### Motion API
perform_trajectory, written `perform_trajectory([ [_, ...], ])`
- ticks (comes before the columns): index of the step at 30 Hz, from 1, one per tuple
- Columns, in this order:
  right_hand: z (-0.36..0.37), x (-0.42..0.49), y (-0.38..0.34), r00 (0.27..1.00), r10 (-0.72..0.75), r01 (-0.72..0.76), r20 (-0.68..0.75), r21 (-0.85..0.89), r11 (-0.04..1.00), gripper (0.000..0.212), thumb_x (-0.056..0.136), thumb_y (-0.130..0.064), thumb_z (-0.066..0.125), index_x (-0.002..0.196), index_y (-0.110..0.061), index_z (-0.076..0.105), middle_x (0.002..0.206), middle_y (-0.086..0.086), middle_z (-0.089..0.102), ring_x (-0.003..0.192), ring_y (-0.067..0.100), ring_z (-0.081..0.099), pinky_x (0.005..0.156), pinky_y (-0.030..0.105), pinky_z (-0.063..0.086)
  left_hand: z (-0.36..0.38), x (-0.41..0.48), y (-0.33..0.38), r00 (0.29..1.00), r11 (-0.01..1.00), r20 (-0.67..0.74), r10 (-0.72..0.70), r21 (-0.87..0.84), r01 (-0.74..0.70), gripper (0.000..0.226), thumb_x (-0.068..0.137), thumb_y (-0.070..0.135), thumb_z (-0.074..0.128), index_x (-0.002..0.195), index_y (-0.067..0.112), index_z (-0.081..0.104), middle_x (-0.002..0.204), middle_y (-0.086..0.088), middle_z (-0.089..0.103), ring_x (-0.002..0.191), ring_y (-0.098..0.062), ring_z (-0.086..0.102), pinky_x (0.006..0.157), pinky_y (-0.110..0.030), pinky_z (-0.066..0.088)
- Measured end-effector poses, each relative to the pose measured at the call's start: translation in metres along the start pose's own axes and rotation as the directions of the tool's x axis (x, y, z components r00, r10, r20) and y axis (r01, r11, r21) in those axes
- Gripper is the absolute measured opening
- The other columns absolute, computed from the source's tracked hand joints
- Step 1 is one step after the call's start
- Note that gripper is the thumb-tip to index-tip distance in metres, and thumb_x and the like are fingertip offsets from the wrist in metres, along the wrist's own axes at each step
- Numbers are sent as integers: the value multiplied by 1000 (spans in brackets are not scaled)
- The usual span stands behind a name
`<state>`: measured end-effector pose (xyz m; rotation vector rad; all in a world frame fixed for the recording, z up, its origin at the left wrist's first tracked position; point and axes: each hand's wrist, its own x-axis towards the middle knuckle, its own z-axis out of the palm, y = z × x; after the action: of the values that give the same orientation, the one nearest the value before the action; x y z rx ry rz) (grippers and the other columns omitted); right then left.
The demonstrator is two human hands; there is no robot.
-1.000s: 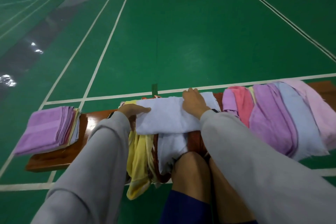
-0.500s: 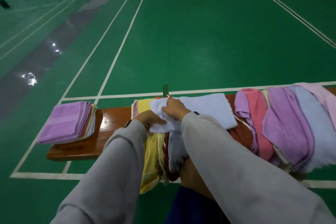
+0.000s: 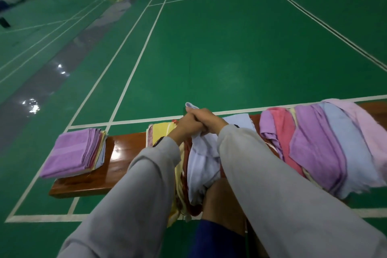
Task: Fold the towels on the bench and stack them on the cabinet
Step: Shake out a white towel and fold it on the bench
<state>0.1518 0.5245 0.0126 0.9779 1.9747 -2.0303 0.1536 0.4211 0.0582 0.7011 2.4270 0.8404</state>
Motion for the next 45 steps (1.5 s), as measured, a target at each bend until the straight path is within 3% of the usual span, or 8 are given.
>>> perform_trajectory([
  [4,-49,-9,5,986,-9,22,-165,76,997,21,85,-13,55,106,-10,61,96,7,68,89,28,68,89,47,60,28,3,35,996,993,43,72,94,-76,9,83,17,74,89,10,72,84,-9,67,75,-21,59,61,-26,43],
  [11,-125,-25,48,932,-105,77,-348,-93,993,22,80,7,45,90,-11,54,78,7,55,75,23,57,65,28,44,96,-4,79,991,988,61,121,91,-126,19,92,19,68,98,1,73,100,-21,72,89,-29,63,68,-28,35],
  [21,-153,-14,72,887,-160,32,-433,-287,957,23,92,-12,60,112,0,64,111,19,68,105,36,63,85,37,49,131,1,77,975,992,204,88,70,-104,27,96,22,60,106,3,75,112,-20,72,107,-36,64,93,-40,50],
  [25,-153,-14,82,820,-212,-110,-532,-509,854,50,86,-33,63,127,-4,56,129,20,59,119,42,55,95,41,46,115,26,45,994,994,8,-109,13,109,30,75,33,50,78,12,72,92,-8,74,93,-31,67,89,-41,55],
  [28,-154,-19,89,890,-78,-160,-449,-469,869,76,84,-51,68,142,-7,48,139,15,57,124,36,57,96,36,48,105,39,15,962,964,-74,-264,-46,261,42,70,32,52,101,6,64,108,-18,69,104,-38,65,85,-37,54],
  [31,-159,-23,89,901,-68,-127,-430,-408,904,60,89,-36,70,137,-4,54,135,15,63,120,33,62,84,28,45,100,26,9,927,871,126,-352,-319,374,45,93,21,67,128,-4,56,103,-11,64,96,-27,63,66,-29,50],
  [37,-173,-6,111,978,26,-65,-209,-181,981,62,67,-33,93,115,1,73,117,14,73,115,34,68,105,45,52,104,23,-5,816,631,413,-406,-519,577,44,86,45,78,112,12,65,87,-5,68,81,-20,61,62,-28,50],
  [45,-180,-56,54,950,-29,-97,-310,-385,918,48,79,-28,83,119,-6,71,125,8,70,115,27,66,93,33,52,57,22,34,921,685,271,-280,-616,390,28,89,21,72,114,10,64,80,-6,64,66,-17,60,55,-22,51],
])
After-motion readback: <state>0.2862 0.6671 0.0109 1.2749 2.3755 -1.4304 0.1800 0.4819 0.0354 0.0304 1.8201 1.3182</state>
